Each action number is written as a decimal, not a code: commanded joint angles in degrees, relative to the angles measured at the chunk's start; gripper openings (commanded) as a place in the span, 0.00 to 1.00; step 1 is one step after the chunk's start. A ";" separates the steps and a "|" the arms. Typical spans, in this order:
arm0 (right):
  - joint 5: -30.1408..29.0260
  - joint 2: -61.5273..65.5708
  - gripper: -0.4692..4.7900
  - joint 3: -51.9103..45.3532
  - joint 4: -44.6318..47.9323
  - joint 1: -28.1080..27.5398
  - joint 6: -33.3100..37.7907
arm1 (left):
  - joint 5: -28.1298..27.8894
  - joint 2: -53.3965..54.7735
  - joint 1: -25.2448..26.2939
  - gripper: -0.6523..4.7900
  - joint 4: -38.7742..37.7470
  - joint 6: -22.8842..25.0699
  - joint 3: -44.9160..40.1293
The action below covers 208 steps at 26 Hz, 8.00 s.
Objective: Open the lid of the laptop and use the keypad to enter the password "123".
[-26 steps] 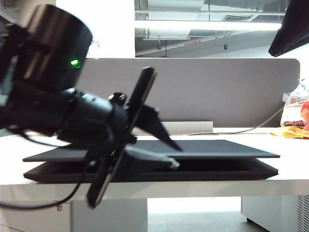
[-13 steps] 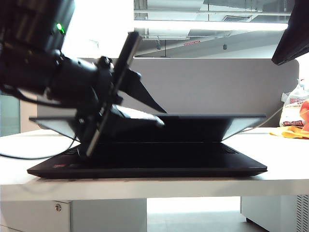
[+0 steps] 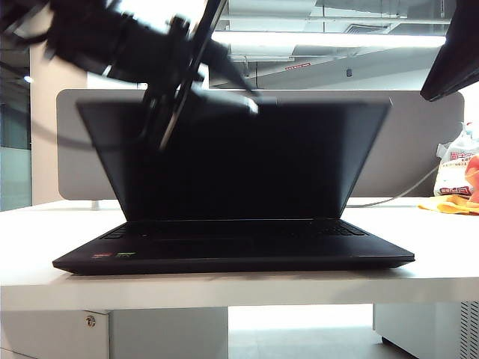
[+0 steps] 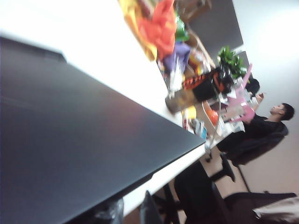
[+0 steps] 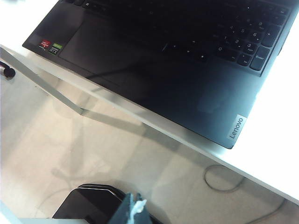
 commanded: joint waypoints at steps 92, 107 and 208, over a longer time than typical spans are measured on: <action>24.52 -3.72 0.07 24.28 -16.65 17.68 0.44 | -14.62 2.56 8.35 0.11 -46.73 36.15 23.63; 25.97 -3.72 0.07 24.26 -18.69 17.62 0.83 | -12.41 12.20 13.05 0.11 -49.62 38.86 36.81; -5.75 58.31 0.07 37.62 8.48 -11.74 -2.54 | -18.75 -25.09 4.24 0.11 -49.44 39.89 6.58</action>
